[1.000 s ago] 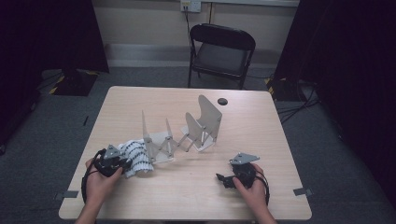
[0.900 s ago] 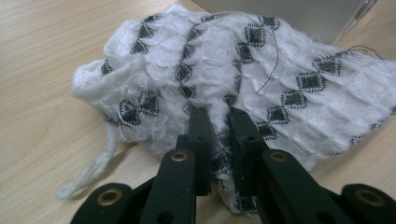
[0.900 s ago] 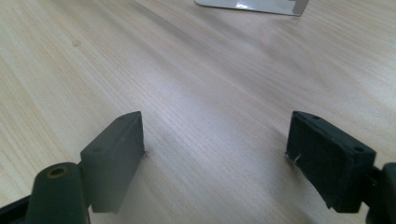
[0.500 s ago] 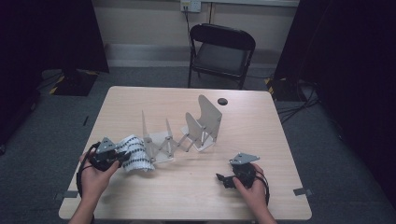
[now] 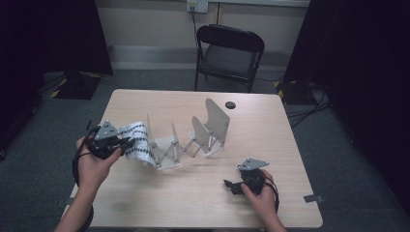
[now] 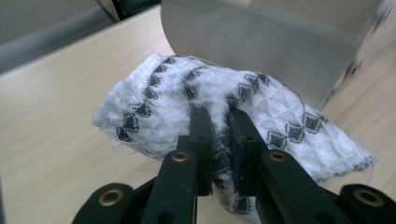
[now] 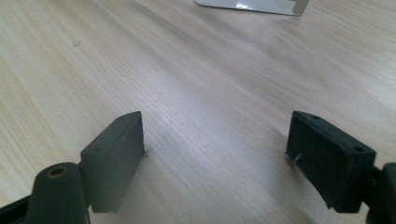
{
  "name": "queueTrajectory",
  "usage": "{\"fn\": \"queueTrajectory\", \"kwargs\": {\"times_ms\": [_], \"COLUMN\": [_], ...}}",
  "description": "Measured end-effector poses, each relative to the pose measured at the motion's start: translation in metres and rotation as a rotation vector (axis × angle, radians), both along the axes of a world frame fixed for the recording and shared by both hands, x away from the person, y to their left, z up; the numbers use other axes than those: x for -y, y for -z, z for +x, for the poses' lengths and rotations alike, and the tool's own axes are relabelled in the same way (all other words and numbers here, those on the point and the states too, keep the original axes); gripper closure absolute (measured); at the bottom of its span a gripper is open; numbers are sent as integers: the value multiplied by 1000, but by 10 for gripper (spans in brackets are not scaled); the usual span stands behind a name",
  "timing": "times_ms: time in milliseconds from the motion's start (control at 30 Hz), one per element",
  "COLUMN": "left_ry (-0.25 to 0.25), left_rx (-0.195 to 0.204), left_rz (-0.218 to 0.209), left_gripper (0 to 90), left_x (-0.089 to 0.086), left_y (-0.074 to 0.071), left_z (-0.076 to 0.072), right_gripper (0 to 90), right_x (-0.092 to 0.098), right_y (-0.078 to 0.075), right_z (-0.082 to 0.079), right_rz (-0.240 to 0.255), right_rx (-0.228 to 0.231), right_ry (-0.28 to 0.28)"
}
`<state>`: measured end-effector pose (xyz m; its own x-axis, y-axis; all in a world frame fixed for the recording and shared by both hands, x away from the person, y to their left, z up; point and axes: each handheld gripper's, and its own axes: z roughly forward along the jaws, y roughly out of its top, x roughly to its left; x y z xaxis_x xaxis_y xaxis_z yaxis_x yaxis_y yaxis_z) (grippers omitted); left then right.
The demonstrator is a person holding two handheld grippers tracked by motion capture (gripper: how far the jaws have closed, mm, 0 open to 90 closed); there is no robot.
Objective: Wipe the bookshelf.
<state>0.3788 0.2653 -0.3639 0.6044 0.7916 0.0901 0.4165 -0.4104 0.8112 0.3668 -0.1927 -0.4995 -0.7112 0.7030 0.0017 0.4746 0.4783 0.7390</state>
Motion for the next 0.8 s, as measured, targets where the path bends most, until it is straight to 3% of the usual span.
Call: {"fn": "queueTrajectory", "kwargs": {"times_ms": [133, 267, 800], "left_ry": [15, 31, 17], "left_rx": [45, 42, -59], "left_rz": [-10, -4, -15], "left_gripper": [815, 814, 796], "left_x": [5, 15, 22], "left_y": [-24, -26, 50], "left_z": [4, 9, 14], "right_gripper": [187, 187, 187], "right_x": [0, 0, 0], "right_y": [0, 0, 0], "right_z": [0, 0, 0], "right_rz": [0, 0, 0], "right_rx": [0, 0, 0], "right_ry": [0, 0, 0]}}
